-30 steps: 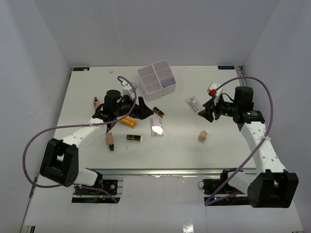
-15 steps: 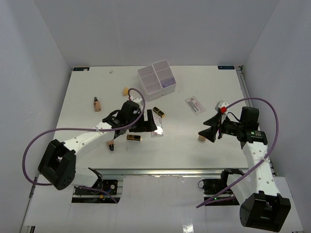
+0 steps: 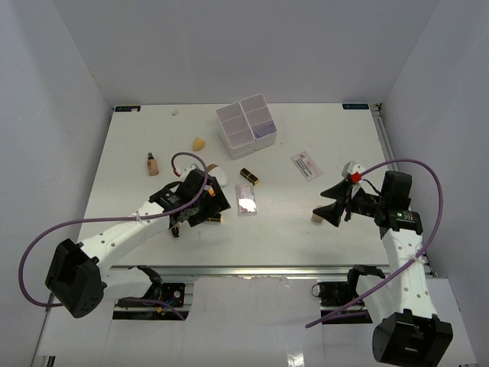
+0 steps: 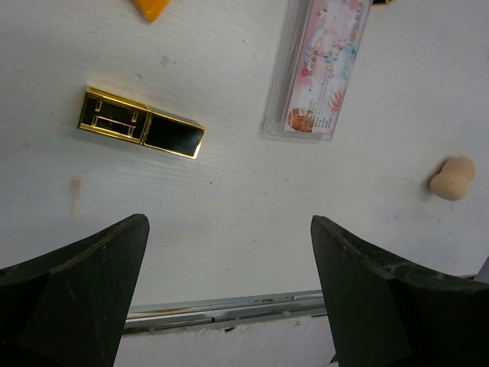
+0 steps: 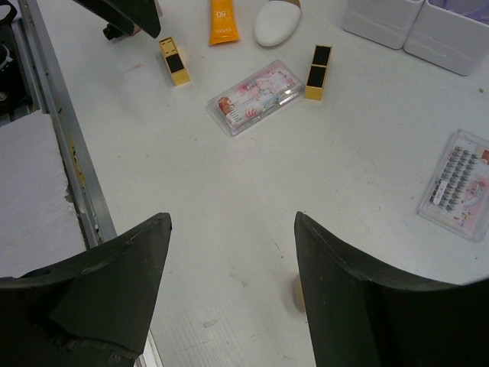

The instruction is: Organize the makeup

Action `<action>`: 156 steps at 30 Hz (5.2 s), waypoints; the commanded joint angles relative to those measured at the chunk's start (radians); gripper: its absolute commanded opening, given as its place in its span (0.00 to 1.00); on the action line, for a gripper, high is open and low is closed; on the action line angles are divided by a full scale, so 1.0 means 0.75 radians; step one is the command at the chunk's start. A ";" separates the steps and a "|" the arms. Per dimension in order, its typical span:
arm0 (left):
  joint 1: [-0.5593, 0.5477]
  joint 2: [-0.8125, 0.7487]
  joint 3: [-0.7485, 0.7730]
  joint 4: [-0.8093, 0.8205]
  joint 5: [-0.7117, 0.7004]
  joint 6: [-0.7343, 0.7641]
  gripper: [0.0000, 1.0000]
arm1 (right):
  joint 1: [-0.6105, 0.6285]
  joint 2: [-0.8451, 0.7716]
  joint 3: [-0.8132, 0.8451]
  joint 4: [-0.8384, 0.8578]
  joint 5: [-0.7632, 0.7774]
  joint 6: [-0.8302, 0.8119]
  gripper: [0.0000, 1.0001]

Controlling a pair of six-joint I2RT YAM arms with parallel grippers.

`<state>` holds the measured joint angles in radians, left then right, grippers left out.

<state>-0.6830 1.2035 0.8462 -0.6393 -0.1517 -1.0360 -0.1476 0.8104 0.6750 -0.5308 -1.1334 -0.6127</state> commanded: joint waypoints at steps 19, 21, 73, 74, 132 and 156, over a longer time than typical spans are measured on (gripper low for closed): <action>-0.018 0.224 0.243 -0.569 -0.152 -0.687 0.98 | -0.071 -0.024 -0.002 -0.008 -0.027 0.012 0.72; -0.021 0.222 0.244 -0.568 -0.142 -0.707 0.98 | -0.071 -0.026 -0.001 -0.008 -0.029 0.014 0.72; 0.076 0.510 0.310 -0.359 -0.271 -0.684 0.96 | -0.083 -0.050 -0.016 -0.004 -0.004 0.011 0.72; 0.076 0.485 0.303 -0.337 -0.268 -0.624 0.96 | -0.083 -0.049 -0.016 -0.004 -0.004 0.011 0.72; 0.001 0.451 0.473 0.121 0.013 1.357 0.07 | -0.098 -0.061 -0.014 0.000 -0.009 0.015 0.72; 0.062 1.301 1.574 0.232 -0.135 2.273 0.07 | -0.100 -0.066 -0.022 0.000 -0.047 0.017 0.72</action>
<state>-0.6681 2.2061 1.9682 -0.5295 -0.2299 0.6162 -0.2165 0.7635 0.6579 -0.5312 -1.1366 -0.6048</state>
